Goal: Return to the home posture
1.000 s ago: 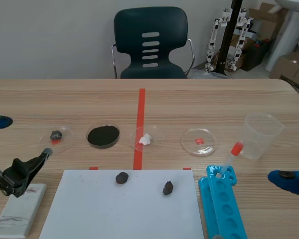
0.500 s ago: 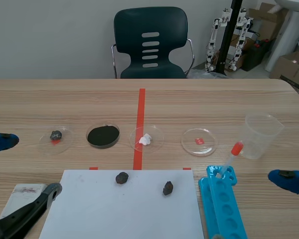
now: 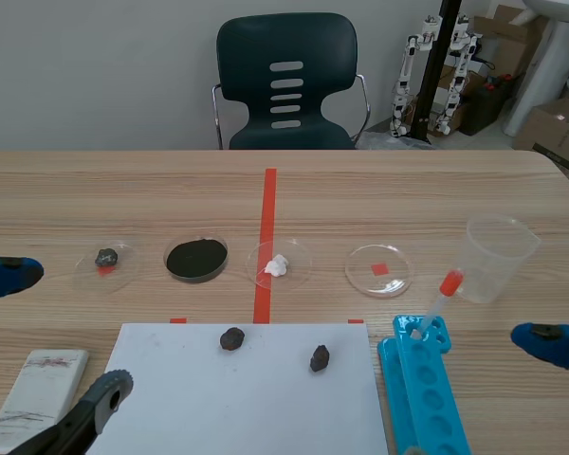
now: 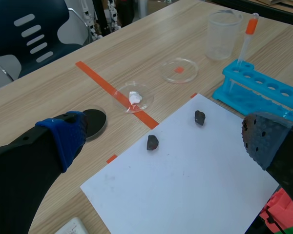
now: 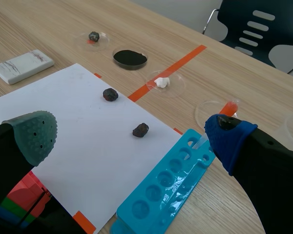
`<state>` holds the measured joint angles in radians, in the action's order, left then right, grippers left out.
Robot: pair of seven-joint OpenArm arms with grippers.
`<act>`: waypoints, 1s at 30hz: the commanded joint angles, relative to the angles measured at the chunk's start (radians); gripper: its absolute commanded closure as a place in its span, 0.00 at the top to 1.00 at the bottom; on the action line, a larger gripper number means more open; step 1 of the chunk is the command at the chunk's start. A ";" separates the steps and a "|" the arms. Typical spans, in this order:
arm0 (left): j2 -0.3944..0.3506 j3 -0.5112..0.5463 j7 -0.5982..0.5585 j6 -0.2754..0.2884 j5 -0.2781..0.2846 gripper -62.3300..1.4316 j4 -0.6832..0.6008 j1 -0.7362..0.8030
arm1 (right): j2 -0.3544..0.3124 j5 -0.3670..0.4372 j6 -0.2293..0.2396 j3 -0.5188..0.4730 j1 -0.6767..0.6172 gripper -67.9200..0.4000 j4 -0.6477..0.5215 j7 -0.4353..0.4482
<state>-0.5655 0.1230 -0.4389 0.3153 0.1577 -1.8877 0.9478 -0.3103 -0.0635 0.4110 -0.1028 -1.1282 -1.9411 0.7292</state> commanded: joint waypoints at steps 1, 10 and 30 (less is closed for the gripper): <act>0.005 0.001 -0.014 -0.002 0.006 1.00 -0.013 0.000 | 0.000 0.010 0.001 -0.003 -0.002 0.94 -0.009 0.015; 0.005 0.001 -0.014 -0.002 0.006 1.00 -0.013 -0.001 | 0.000 0.010 0.001 -0.003 -0.002 0.94 -0.009 0.015; 0.005 0.001 -0.014 0.013 0.006 1.00 -0.013 -0.001 | 0.000 0.010 0.001 -0.003 -0.002 0.94 -0.009 0.015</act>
<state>-0.5655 0.1230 -0.4389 0.3267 0.1581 -1.8877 0.9474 -0.3103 -0.0635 0.4110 -0.1028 -1.1282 -1.9411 0.7292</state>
